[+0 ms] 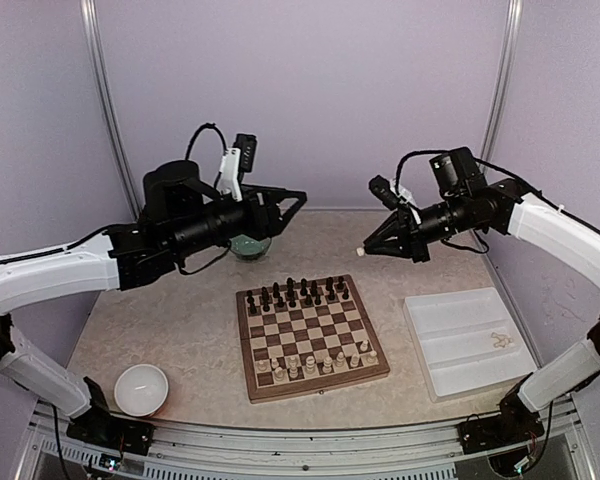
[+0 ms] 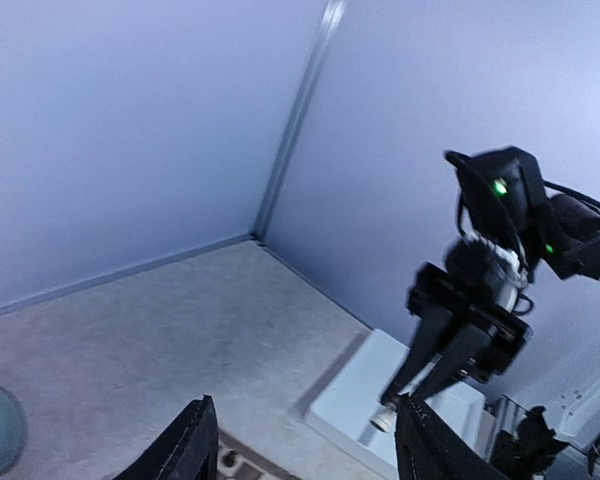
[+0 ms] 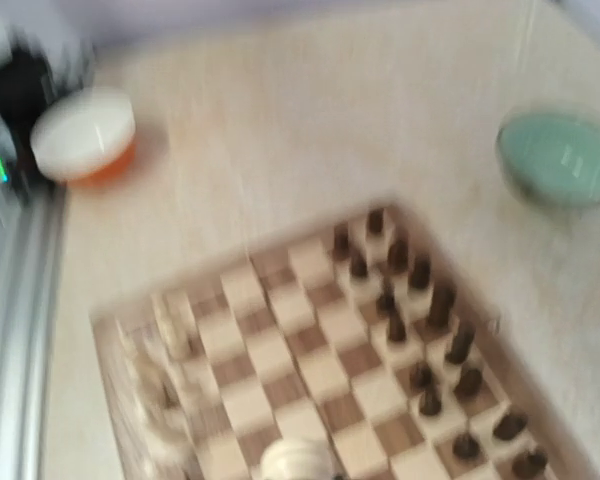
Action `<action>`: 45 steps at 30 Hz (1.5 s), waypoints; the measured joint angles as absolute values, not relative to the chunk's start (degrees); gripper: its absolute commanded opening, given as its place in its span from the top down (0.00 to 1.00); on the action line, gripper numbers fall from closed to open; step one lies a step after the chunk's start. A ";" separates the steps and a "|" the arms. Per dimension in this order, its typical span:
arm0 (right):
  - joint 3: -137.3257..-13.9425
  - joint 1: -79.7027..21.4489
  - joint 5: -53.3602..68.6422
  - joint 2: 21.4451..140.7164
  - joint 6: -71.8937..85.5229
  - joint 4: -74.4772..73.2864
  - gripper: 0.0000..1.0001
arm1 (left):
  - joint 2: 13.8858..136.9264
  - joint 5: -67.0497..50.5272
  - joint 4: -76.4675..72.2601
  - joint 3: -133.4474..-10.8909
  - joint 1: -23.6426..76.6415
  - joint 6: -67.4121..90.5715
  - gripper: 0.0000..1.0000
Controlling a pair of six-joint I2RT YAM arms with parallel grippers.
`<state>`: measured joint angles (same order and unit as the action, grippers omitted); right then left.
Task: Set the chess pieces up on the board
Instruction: Place the pawn at g2.
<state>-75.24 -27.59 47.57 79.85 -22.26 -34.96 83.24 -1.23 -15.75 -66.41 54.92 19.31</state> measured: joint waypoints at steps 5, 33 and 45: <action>-81.17 -35.27 35.94 89.19 -30.06 -42.78 1.00 | 72.64 2.85 -7.94 -60.75 43.77 15.66 0.38; -90.19 -47.81 13.76 112.66 -37.65 -61.52 1.00 | 62.74 8.01 2.22 -51.05 38.96 7.20 0.34; -90.17 -49.04 13.65 114.21 -37.89 -62.89 0.99 | 62.74 7.99 2.31 -51.05 38.96 7.20 0.34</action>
